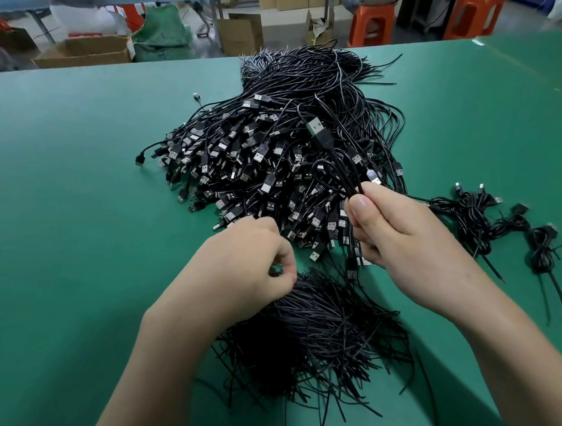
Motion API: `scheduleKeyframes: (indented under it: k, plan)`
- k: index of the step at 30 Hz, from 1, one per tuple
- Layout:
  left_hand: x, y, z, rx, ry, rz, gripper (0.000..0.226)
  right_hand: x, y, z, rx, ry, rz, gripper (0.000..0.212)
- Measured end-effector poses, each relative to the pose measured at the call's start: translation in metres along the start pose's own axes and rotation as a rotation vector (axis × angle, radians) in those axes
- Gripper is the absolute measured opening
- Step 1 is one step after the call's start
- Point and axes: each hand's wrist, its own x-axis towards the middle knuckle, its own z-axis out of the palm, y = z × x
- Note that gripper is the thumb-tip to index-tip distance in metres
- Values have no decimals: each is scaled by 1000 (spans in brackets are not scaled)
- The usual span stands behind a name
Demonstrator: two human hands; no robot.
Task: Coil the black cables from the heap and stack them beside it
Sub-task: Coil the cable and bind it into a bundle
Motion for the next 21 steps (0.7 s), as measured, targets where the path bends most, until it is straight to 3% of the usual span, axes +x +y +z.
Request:
scheduleKeyframes:
  k: [3, 8, 11, 16, 21]
  plan:
    - [2, -1, 0, -130, 102, 23, 14, 0, -1, 0, 16, 2, 1, 38]
    - [1, 2, -5, -772, 316, 8, 16, -2, -7, 0, 56, -19, -57, 36]
    - [1, 7, -7, -1036, 266, 55, 14, -5, -12, 6, 57, -72, -96, 36]
    - [3, 11, -6, -1205, 241, 60, 16, -5, -15, 12, 111, -51, -96, 36]
    - [3, 9, -8, -1491, 65, 104, 25, -4, -17, 10, 223, -36, -50, 35]
